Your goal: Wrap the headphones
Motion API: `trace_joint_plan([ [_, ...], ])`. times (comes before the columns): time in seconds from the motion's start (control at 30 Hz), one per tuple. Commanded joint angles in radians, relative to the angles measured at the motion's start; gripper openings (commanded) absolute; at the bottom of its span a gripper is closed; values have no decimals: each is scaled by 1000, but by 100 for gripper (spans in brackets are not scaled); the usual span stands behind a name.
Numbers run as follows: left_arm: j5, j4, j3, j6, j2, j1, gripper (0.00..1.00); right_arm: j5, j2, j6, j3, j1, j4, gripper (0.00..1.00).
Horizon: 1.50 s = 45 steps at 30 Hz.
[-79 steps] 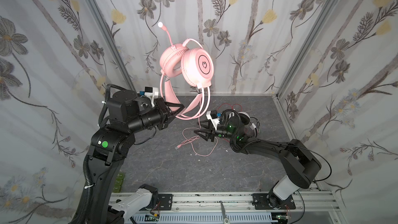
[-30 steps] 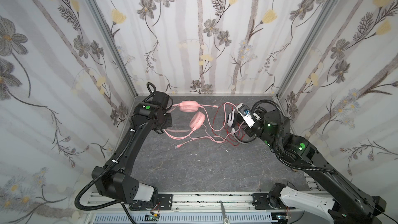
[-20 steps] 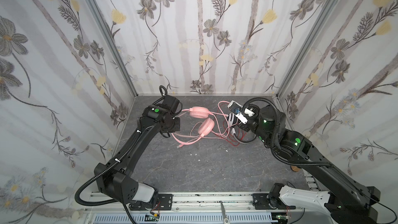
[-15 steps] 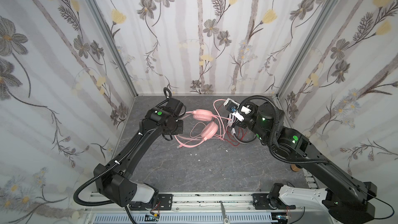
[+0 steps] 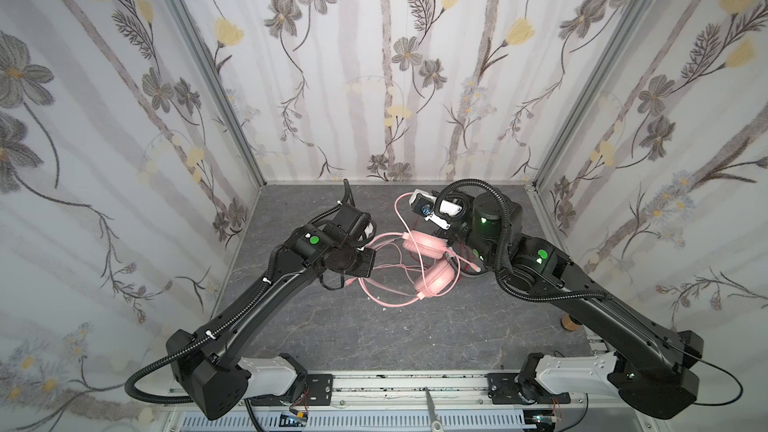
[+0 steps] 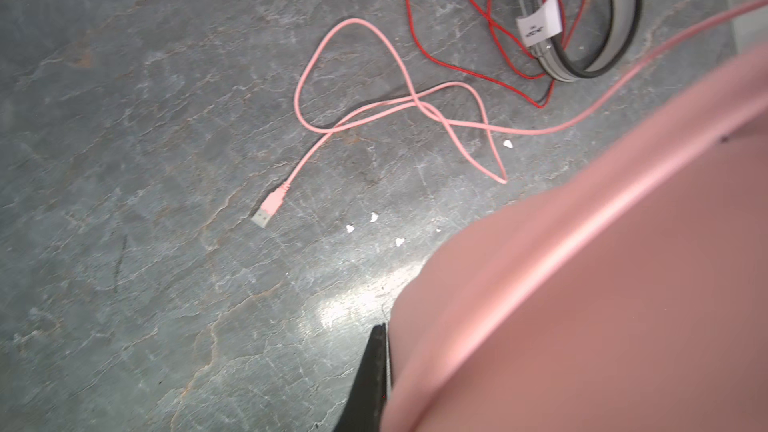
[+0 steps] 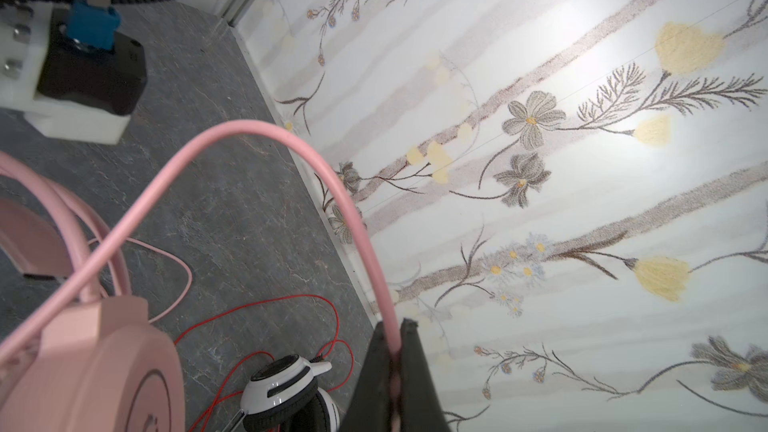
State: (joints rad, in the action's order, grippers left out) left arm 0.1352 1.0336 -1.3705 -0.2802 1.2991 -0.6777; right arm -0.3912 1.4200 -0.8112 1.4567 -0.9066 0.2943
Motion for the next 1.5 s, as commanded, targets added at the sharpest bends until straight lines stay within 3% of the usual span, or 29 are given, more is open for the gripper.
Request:
trace_joint_plan([
  [0.0, 89, -95, -5, 33, -17, -34, 0, 181, 54, 91, 68, 28, 15, 0],
  [0.1, 119, -96, -19, 47, -17, -60, 0, 290, 131, 183, 141, 70, 72, 0],
  [0.47, 156, -94, -26, 42, -48, -128, 0, 492, 380, 482, 209, 252, 155, 0],
  [0.77, 162, -117, -53, -8, -110, -121, 0, 667, 333, 591, -1, 307, 87, 0],
  [0.87, 103, -87, -118, -49, -87, -89, 0, 771, 288, 595, -91, 318, 55, 39],
  [0.93, 90, -54, -165, -64, -72, -58, 0, 809, 257, 612, -157, 335, 29, 49],
  [1.13, 71, 59, -302, -102, -43, 74, 0, 961, 92, 678, -418, 417, -120, 57],
  [1.23, 73, 89, -343, -106, -43, 121, 0, 955, 30, 714, -535, 436, -197, 66],
  [1.47, 73, 151, -438, -123, 8, 162, 0, 971, 82, 864, -637, 416, -338, 63],
])
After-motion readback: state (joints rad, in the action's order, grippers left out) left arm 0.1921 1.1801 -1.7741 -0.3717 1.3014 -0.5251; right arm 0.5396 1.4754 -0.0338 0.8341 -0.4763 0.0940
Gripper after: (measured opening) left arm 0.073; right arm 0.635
